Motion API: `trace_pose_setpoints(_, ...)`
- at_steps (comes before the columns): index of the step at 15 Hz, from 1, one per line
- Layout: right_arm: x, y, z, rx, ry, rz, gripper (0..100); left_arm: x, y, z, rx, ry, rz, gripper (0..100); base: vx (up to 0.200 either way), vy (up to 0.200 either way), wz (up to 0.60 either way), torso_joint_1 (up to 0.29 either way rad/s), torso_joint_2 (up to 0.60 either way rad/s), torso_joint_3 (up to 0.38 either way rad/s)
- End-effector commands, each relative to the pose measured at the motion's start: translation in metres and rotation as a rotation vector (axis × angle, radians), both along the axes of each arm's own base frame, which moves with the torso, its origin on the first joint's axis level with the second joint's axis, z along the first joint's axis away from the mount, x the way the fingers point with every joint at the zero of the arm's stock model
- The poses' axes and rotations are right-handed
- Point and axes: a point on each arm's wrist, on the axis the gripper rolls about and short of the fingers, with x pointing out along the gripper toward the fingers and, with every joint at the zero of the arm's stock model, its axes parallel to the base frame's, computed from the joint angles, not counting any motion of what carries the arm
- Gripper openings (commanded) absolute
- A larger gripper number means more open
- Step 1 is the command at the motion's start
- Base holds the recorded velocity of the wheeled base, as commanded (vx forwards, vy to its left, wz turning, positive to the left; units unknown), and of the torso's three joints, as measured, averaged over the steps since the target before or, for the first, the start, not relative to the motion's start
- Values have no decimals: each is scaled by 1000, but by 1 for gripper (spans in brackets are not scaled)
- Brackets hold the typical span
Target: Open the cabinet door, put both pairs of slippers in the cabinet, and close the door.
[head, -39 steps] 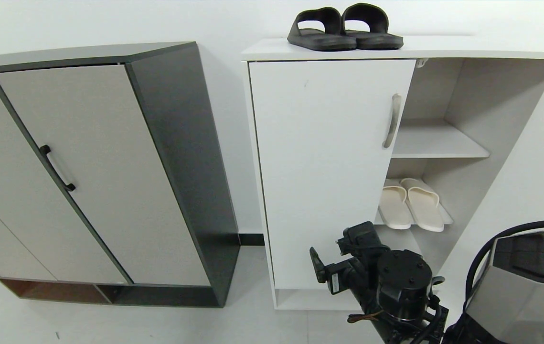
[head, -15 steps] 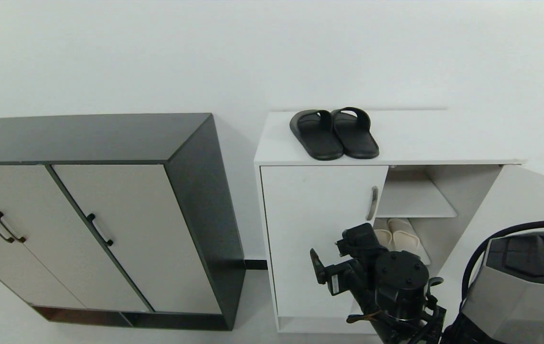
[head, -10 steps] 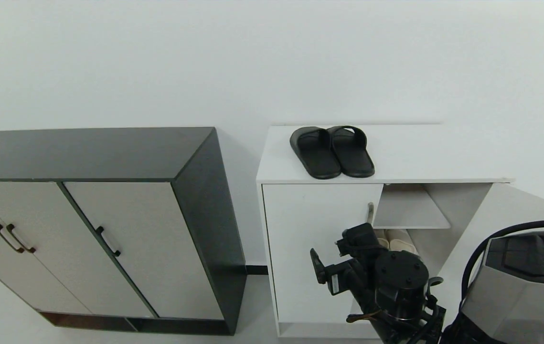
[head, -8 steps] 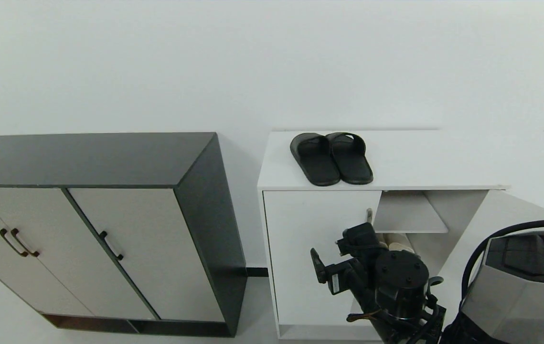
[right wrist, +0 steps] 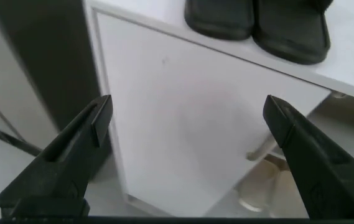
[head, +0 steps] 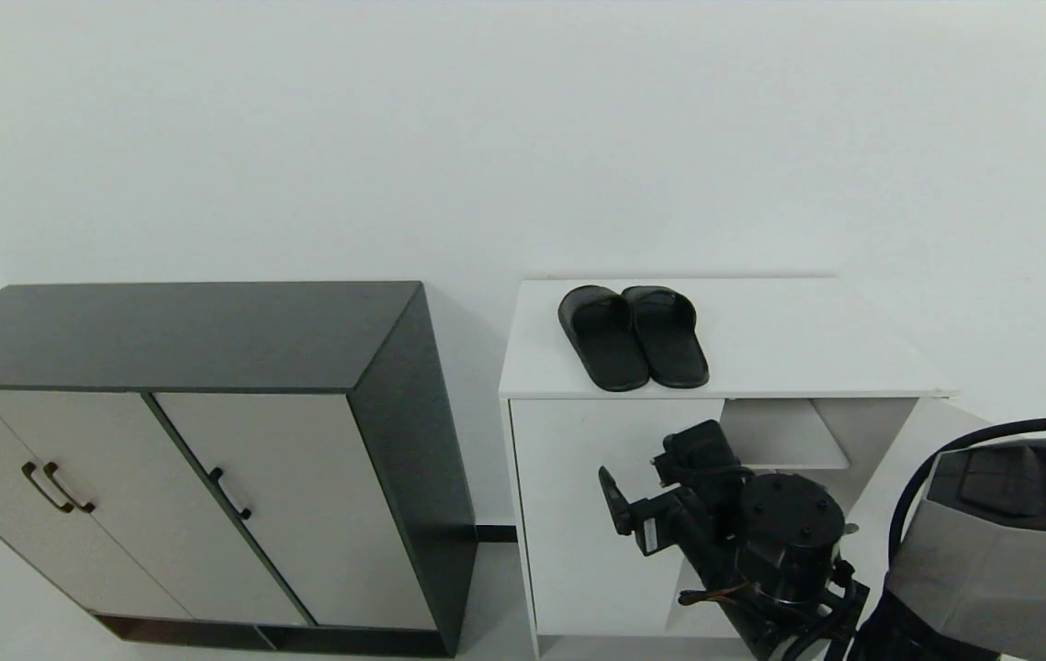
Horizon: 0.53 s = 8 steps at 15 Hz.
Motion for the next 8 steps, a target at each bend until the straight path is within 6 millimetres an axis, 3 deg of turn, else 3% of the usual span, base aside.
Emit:
trace_pose_setpoints(1,4,-4,-8,-44,8,-15,100,0,0,0,-1,0,0,0,0,0,0,0,0,0)
trace_pose_setpoints(3,6,-3,8,-10,-35,-28,100,0,0,0,-1,1,0,0,0,0,0,0,0,0)
trace_pose_setpoints(8,5,-7,55,66,110,-96,100,0,0,0,-1,0,0,0,0,0,0,0,0,0)
